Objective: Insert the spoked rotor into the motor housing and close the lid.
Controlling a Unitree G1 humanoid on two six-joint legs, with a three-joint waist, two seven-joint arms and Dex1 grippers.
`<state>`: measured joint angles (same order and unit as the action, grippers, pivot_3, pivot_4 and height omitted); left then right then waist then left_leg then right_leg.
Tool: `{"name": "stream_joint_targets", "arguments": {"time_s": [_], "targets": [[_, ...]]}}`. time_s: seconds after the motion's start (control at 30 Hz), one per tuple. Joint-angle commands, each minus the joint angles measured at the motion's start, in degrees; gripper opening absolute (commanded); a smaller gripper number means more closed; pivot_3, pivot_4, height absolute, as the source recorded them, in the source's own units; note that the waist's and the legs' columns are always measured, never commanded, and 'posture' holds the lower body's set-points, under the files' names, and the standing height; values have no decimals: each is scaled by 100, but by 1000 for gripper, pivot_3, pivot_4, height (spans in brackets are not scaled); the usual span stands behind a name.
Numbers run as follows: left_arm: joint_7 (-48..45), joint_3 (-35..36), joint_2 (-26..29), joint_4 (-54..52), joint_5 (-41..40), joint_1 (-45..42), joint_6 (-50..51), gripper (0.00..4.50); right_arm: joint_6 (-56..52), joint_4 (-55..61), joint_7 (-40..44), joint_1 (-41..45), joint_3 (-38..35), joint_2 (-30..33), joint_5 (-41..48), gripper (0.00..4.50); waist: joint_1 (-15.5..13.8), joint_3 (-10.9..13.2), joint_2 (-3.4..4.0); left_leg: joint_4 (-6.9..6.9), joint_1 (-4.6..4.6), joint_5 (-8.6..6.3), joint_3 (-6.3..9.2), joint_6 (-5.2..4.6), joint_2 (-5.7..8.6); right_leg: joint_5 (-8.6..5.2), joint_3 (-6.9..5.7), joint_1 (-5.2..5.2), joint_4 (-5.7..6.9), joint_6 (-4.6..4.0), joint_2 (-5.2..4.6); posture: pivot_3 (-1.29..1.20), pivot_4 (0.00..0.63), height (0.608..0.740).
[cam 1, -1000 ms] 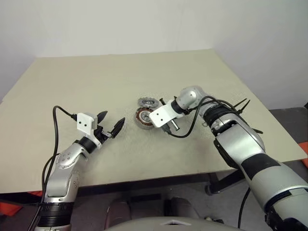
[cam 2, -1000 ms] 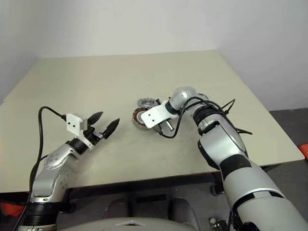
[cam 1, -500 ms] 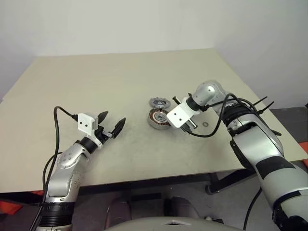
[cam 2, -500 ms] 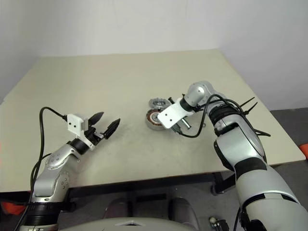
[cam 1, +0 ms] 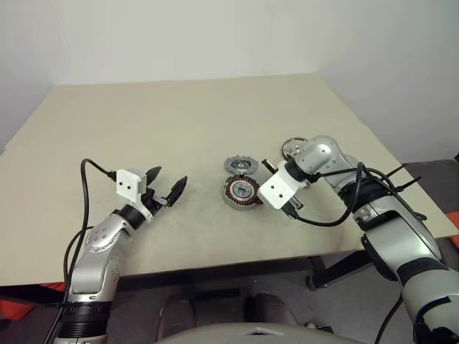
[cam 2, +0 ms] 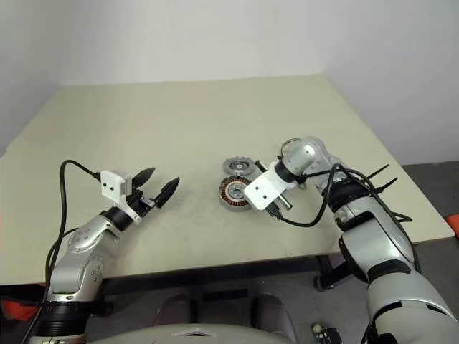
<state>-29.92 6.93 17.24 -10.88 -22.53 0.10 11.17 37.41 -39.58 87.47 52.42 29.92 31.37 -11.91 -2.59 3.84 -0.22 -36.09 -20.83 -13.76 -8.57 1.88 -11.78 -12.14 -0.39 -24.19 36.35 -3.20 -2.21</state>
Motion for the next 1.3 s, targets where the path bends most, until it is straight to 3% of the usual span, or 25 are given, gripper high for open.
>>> {"name": "stream_joint_targets", "arguments": {"time_s": [0.03,0.13,0.27,0.53,0.8,1.03,1.3], "targets": [[-22,14,37,-183,-28,-68,-43,4500,-108,51,116,48,-2,84,29,408,0,0,0,-1,0,-2,0,7,1,0,0,0,5,0,-1,0,0,740],[-25,19,47,-181,-32,-77,-29,4500,-123,120,69,43,-52,59,97,1213,-1,0,-1,-4,7,6,0,13,1,0,0,3,17,0,-5,0,0,740],[-27,23,57,-167,-38,-112,-11,4500,-192,250,63,68,-147,20,267,2610,3,0,-1,-3,10,16,0,20,0,0,-1,3,27,0,-6,0,0,740],[-32,23,55,-198,-55,-99,9,4500,-956,643,113,208,-556,-3,1000,2610,0,0,-1,-3,5,19,0,20,0,0,-1,2,30,0,-6,0,0,740],[-50,11,14,-319,-138,-5,41,4500,-2097,-690,-1598,411,-1785,-163,1334,2610,-15,-1,-4,-3,8,22,0,24,1,0,-3,4,30,0,-7,0,0,740],[-243,-50,64,-271,-232,2,141,4500,-2637,-1489,-2014,-373,-2078,460,1080,2610,-141,-3,-7,-2,3,20,0,21,3,0,-11,6,13,0,-12,0,0,740],[-414,-75,78,-80,-208,-149,165,4500,-2881,-1550,-2262,-851,-2334,706,1105,2610,-118,-2,0,-1,6,31,-4,37,1,0,-8,9,34,0,-9,0,0,740]]}}
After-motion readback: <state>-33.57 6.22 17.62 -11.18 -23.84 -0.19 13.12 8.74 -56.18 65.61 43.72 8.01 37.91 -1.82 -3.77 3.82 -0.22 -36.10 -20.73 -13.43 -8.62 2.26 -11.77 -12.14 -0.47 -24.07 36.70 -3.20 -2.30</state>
